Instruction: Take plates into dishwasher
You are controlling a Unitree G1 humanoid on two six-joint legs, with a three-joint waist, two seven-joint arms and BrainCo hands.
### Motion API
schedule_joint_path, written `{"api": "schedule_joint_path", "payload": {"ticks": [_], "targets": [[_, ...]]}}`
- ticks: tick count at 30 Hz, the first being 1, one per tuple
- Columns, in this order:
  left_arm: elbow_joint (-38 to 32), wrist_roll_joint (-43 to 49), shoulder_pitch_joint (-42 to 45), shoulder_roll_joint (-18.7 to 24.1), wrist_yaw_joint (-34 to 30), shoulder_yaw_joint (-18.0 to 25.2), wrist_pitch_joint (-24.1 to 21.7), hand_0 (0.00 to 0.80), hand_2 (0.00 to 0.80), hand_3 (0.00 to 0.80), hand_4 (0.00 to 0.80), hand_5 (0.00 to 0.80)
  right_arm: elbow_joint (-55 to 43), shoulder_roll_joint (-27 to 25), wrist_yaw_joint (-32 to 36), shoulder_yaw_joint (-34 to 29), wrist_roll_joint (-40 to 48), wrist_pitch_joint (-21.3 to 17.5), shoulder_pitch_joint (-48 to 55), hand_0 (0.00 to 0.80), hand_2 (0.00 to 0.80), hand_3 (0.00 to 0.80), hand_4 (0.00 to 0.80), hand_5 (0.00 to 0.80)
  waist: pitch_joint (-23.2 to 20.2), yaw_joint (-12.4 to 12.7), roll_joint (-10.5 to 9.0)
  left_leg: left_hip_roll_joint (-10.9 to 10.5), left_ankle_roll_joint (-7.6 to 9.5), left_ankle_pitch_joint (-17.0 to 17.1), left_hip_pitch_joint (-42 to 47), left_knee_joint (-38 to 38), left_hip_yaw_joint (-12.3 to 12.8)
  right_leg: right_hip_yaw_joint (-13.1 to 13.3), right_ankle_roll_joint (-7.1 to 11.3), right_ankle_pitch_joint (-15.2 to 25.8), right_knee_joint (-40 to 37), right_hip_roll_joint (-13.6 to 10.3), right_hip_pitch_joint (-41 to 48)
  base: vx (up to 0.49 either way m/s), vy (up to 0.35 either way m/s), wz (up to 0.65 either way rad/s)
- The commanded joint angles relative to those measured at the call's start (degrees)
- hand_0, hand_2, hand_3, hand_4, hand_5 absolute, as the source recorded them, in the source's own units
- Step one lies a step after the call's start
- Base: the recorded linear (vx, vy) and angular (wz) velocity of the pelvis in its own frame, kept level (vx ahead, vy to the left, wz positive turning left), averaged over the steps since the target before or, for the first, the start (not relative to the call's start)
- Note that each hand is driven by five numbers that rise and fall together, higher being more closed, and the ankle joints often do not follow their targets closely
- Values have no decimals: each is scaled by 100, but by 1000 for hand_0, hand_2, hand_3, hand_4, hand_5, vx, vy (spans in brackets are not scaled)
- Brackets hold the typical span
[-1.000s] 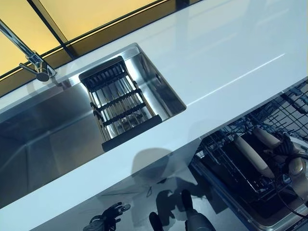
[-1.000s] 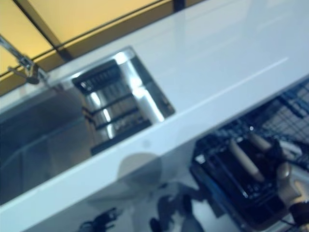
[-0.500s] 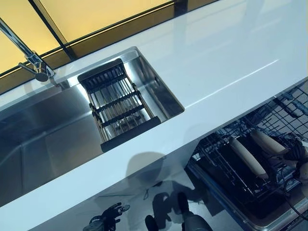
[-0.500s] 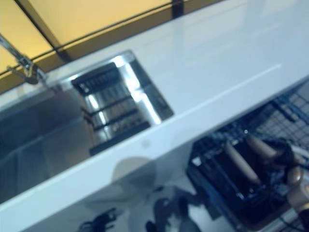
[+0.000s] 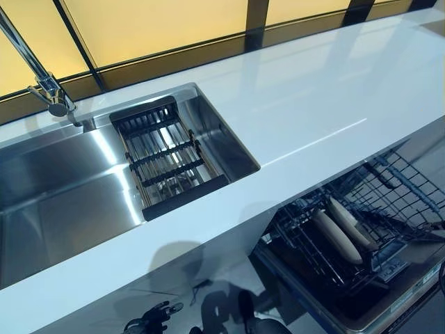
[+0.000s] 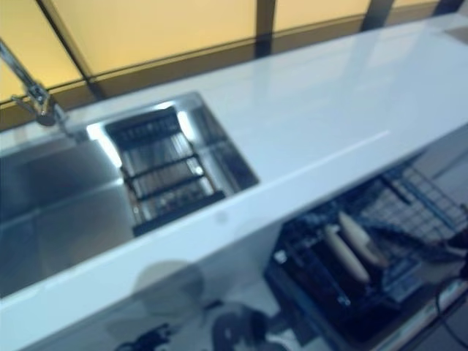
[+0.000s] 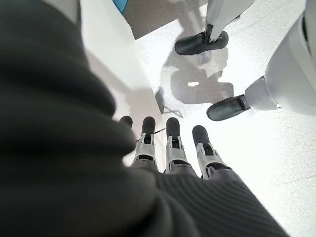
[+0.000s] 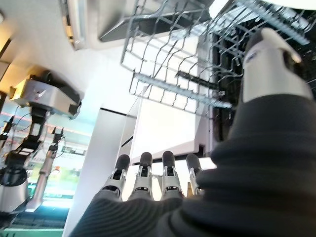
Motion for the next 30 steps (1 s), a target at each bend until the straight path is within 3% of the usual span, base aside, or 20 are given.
{"api": "schedule_joint_path", "payload": {"ticks": [1, 10, 17, 21, 24, 27, 29, 30], "targets": [[325, 195, -99, 202, 83, 170, -66, 0, 0, 0, 0, 0, 58, -315, -97, -349, -10, 117, -122, 0, 0, 0, 0, 0, -257, -9, -256, 223, 140, -383, 48, 19, -43, 156, 472, -596, 16, 20, 424, 0, 0, 0], [414, 128, -84, 219, 174, 168, -39, 0, 0, 0, 0, 0, 335, -446, -158, -567, 443, 357, -80, 0, 0, 0, 0, 0, -350, -15, -291, 229, 140, -396, 74, 19, -6, 181, 484, -593, 16, 41, 445, 7, 0, -2], [590, 27, -80, 257, 259, 276, -43, 0, 0, 0, 0, 0, 940, -51, -312, -726, 1854, 487, 60, 0, 0, 0, 0, 0, -363, 13, -300, 232, 133, -420, 128, 19, -43, 139, 469, -624, 16, 29, 526, 24, -56, -4], [712, -160, 32, 378, 387, 476, 56, 0, 0, 0, 0, 0, 1597, 304, -355, -970, 2601, 502, 345, 0, 0, 0, 0, 0, -387, 62, -329, 317, 60, -313, 137, 19, -158, -40, 354, -697, 16, 70, 617, 26, -231, 2], [827, -383, 34, 473, 347, 652, -23, 0, 0, 0, 0, 0, 2467, 544, -299, -961, 2615, 365, 291, 0, 0, 0, 0, 0, -342, 193, -329, 361, -56, -133, 42, 19, -397, -251, 236, -738, 16, 142, 668, -66, -225, 24], [868, -471, -87, 378, 234, 689, -152, 0, 0, 0, 0, 0, 3077, 608, -224, -782, 2811, 268, 60, 0, 0, 0, 0, 0, -285, 329, -338, 287, -48, -154, 218, 19, -311, -409, 193, -745, 16, 141, 706, -117, -57, 12], [864, -491, -162, 215, 254, 643, -214, 0, 0, 0, 0, 0, 3474, 512, -74, -613, 2933, 149, -195, 0, 0, 0, 0, 0, -264, 458, -401, 192, 11, -415, 233, 733, -365, -331, 101, -723, 16, 94, 757, -133, 21, 2], [840, -483, -171, 164, 265, 635, -242, 0, 0, 0, 0, 0, 3521, 460, 33, -556, 2898, 188, -296, 0, 0, 0, 0, 0, -242, 530, -451, 162, 59, -517, 37, 1601, -553, -257, 34, -696, 16, 80, 763, -216, 65, -16]]}}
